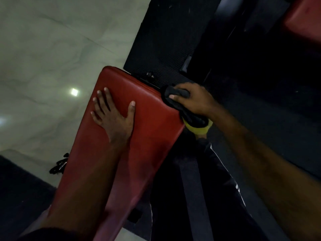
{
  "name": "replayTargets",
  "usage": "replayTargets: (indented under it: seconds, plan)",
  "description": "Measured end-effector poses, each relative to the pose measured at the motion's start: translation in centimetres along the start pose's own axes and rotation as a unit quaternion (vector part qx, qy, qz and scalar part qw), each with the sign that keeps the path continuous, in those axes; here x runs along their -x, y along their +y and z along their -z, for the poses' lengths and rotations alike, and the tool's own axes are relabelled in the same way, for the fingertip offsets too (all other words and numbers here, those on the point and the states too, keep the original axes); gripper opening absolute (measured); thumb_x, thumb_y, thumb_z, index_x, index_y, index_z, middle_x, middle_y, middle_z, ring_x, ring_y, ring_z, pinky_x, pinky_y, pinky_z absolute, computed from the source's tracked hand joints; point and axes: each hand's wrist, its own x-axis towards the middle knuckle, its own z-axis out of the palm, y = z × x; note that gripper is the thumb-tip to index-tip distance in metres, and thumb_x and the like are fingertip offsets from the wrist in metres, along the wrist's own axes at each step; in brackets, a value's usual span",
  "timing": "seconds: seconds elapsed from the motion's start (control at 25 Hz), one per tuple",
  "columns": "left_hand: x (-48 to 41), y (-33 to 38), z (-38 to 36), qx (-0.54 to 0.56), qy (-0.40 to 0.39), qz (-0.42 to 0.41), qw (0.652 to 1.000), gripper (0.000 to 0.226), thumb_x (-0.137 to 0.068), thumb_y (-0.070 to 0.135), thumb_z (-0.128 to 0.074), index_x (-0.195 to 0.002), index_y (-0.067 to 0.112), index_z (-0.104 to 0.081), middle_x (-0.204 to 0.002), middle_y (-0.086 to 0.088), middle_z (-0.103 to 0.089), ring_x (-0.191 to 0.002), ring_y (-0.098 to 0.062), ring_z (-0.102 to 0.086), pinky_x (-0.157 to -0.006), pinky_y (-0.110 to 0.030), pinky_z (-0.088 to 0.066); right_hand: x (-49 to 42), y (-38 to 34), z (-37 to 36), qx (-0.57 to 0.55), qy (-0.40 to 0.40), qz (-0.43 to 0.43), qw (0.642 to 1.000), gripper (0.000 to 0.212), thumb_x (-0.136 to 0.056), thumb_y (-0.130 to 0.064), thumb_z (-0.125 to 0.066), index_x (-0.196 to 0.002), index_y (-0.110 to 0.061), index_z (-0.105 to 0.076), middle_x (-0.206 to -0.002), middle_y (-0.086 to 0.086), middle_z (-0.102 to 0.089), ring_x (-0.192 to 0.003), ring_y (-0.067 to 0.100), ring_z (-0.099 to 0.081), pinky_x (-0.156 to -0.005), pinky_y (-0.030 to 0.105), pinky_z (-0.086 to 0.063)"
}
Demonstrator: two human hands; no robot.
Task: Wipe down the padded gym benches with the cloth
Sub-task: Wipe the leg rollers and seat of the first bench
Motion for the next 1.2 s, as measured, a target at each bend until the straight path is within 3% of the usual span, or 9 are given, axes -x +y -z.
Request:
replayTargets:
  seconds: [0.16,0.32,0.44,0.56,0.72,0.84,1.0,1.2]
  plan:
    - [0.1,0.2,0.1,-0.004,0.006,0.006,1.0,0.093,-0.088,0.076,-0.04,-0.161,0.026,-0.012,-0.167,0.0,-0.014,-0.154,-0.024,-0.008,-0.121,-0.057,-0.006,-5.0,-3.2,-1.2,0.009,-0.057,0.04,0.998,0.029,-0.092,-0.05,-0.068,-0.114,-0.033,-0.073,-0.108,-0.009,-0.074,-0.102,0.012,-0.068,-0.089,0.039,-0.055]
    - [0.1,0.1,0.4,0.004,-0.007,0.01,1.0,0.094,-0.086,0.078,-0.039,-0.161,0.028,-0.012,-0.168,0.001,-0.013,-0.155,-0.022,-0.006,-0.121,-0.056,-0.004,-2.9,-0.8,0.3,-0.039,-0.074,-0.018,0.996,0.032,-0.09,-0.043,-0.074,-0.12,-0.034,-0.072,-0.11,-0.013,-0.074,-0.104,0.005,-0.067,-0.097,0.035,-0.055]
    - [0.0,0.2,0.4,0.0,-0.004,0.012,1.0,0.094,-0.086,0.078,-0.04,-0.161,0.028,-0.011,-0.168,0.001,-0.013,-0.155,-0.022,-0.006,-0.121,-0.056,-0.005,-2.1,0.2,0.5,-0.025,-0.078,-0.039,0.996,0.023,-0.089,-0.048,-0.073,-0.11,-0.04,-0.074,-0.1,-0.017,-0.074,-0.096,0.004,-0.069,-0.09,0.036,-0.058]
    - [0.1,0.1,0.2,0.005,0.003,0.012,1.0,0.094,-0.086,0.077,-0.042,-0.161,0.028,-0.013,-0.168,0.001,-0.013,-0.155,-0.022,-0.006,-0.122,-0.056,-0.005,-5.2,-2.4,-1.1,-0.004,-0.066,-0.008,0.998,0.028,-0.086,-0.056,-0.068,-0.111,-0.042,-0.073,-0.101,-0.014,-0.074,-0.095,0.009,-0.069,-0.085,0.038,-0.058]
    - [0.1,-0.1,0.4,0.014,-0.006,0.014,1.0,0.094,-0.086,0.078,-0.042,-0.16,0.029,-0.013,-0.168,0.002,-0.012,-0.155,-0.021,-0.004,-0.122,-0.054,-0.002,-9.5,-4.7,-2.5,0.021,-0.081,0.005,0.996,0.018,-0.089,-0.047,-0.072,-0.106,-0.041,-0.073,-0.101,-0.009,-0.073,-0.097,0.013,-0.067,-0.082,0.031,-0.053]
    - [-0.2,-0.2,1.1,0.062,-0.028,0.015,0.998,0.089,-0.087,0.074,-0.045,-0.16,0.032,-0.015,-0.167,0.005,-0.012,-0.155,-0.017,-0.002,-0.121,-0.052,-0.001,-8.2,-3.8,-1.3,0.005,-0.095,-0.01,0.995,0.01,-0.089,-0.041,-0.075,-0.099,-0.039,-0.073,-0.098,-0.007,-0.075,-0.096,0.014,-0.07,-0.085,0.037,-0.057]
    - [-0.9,-1.9,2.1,0.118,-0.016,0.01,0.993,0.073,-0.094,0.06,-0.052,-0.157,0.035,-0.024,-0.165,0.007,-0.02,-0.152,-0.018,-0.015,-0.118,-0.051,-0.011,-9.0,-5.8,-2.4,0.022,-0.066,0.013,0.997,0.023,-0.087,-0.051,-0.071,-0.097,-0.031,-0.075,-0.095,-0.002,-0.075,-0.092,0.017,-0.07,-0.082,0.042,-0.058]
    - [-0.3,-5.2,1.9,0.111,0.002,0.026,0.993,0.078,-0.094,0.057,-0.056,-0.157,0.022,-0.028,-0.162,-0.003,-0.03,-0.149,-0.026,-0.026,-0.117,-0.052,-0.02,-13.8,-11.7,-5.3,0.084,-0.041,0.061,0.994,0.021,-0.092,-0.044,-0.069,-0.108,-0.031,-0.075,-0.096,-0.008,-0.074,-0.088,0.007,-0.068,-0.071,0.027,-0.054]
